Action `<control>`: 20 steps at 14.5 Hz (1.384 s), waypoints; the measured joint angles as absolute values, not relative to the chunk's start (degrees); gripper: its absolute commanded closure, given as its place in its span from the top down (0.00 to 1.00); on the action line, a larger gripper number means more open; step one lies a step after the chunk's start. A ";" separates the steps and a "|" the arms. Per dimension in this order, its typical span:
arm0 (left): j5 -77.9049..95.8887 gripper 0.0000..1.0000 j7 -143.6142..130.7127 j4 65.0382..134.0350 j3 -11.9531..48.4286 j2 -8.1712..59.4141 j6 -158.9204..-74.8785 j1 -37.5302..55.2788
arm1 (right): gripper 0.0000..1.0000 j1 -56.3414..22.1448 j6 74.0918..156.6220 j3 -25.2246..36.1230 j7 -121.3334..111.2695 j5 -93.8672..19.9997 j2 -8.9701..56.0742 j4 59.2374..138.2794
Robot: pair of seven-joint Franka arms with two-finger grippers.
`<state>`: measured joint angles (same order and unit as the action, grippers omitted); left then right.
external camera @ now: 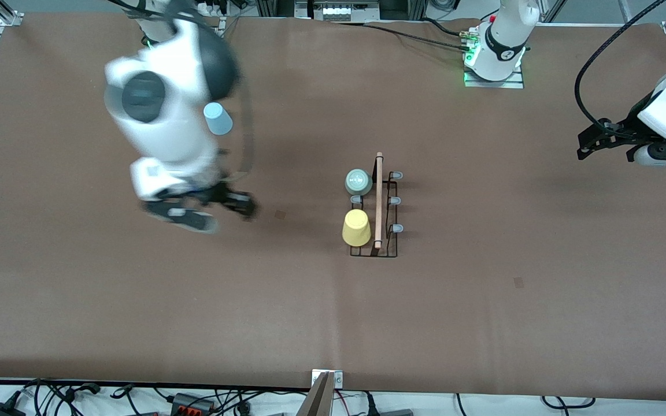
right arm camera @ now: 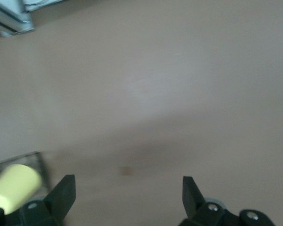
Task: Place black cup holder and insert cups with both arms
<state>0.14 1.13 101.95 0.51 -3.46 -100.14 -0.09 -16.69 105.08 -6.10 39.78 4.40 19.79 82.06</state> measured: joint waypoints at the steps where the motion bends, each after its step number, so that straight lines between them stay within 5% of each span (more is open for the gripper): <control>1: 0.14 1.00 1.13 101.95 0.51 -3.46 -100.14 -0.10 | 1.00 -13.14 101.97 -6.29 33.67 4.37 17.72 82.82; 9: 0.14 1.00 1.13 101.93 0.51 -3.46 -100.14 -0.10 | 1.00 7.93 92.34 -6.76 9.04 4.09 9.76 84.11; 20: 0.14 1.00 1.13 101.93 0.51 -3.46 -100.13 -0.10 | 1.00 7.53 86.30 -8.75 8.55 0.88 6.92 84.18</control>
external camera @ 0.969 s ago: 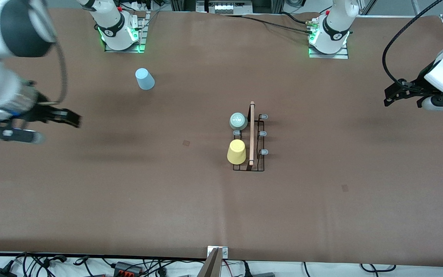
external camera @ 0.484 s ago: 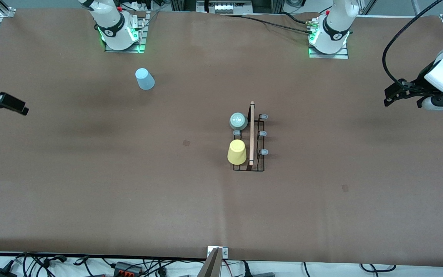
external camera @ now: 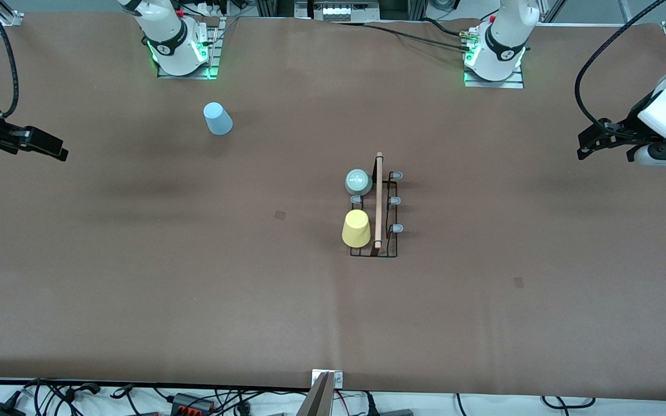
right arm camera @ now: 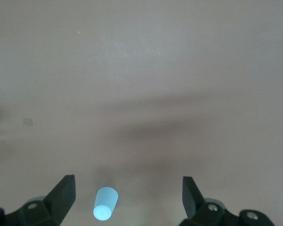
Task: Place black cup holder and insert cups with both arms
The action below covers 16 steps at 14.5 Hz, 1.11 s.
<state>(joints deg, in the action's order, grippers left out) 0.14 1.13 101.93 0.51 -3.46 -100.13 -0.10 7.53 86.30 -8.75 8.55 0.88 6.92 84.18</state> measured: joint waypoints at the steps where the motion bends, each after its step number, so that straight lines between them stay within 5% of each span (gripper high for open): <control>1: 0.14 1.00 1.13 101.93 0.51 -3.46 -100.13 -0.10 | 1.00 7.47 86.64 -8.75 8.55 0.88 6.58 84.54; 16: 0.14 1.00 1.13 101.92 0.51 -3.46 -100.13 -0.09 | 1.00 2.86 90.69 -2.33 1.60 2.40 4.78 87.57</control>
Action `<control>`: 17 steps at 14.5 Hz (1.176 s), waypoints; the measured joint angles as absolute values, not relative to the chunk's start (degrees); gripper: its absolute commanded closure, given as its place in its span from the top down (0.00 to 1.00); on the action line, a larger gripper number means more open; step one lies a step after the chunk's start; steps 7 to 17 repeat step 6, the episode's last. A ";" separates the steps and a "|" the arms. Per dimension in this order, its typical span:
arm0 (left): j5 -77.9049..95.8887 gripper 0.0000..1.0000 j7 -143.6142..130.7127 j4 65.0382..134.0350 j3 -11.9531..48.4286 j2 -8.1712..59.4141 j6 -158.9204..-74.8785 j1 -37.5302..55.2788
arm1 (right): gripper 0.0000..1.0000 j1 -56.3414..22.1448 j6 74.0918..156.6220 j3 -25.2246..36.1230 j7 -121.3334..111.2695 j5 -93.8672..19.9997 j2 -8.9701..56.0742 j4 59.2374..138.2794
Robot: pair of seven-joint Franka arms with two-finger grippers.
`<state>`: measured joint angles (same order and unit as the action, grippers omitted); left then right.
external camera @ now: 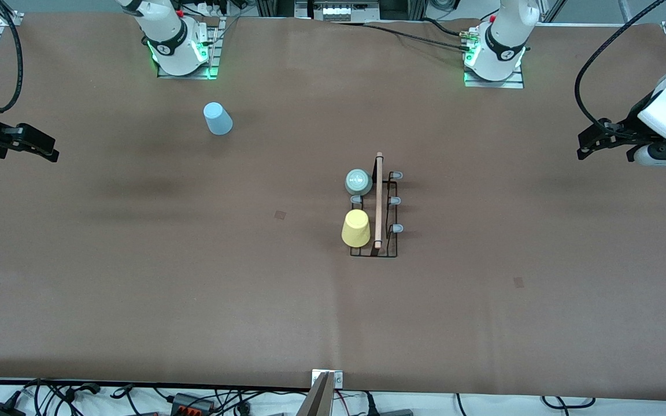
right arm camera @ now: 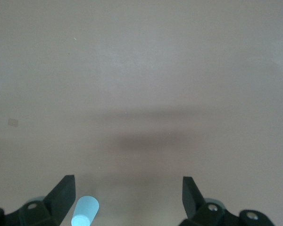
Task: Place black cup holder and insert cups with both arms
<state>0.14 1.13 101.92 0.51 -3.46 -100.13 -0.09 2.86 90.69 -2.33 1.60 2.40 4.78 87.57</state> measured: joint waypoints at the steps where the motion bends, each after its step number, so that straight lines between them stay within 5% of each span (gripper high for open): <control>1: 0.14 1.00 1.13 101.92 0.51 -3.46 -100.13 -0.09 | 1.00 2.85 90.63 -2.33 1.41 2.40 4.77 87.57; 17: 0.14 1.00 1.13 101.92 0.51 -3.46 -100.13 -0.09 | 1.00 2.83 90.56 -2.27 1.13 2.40 4.83 87.57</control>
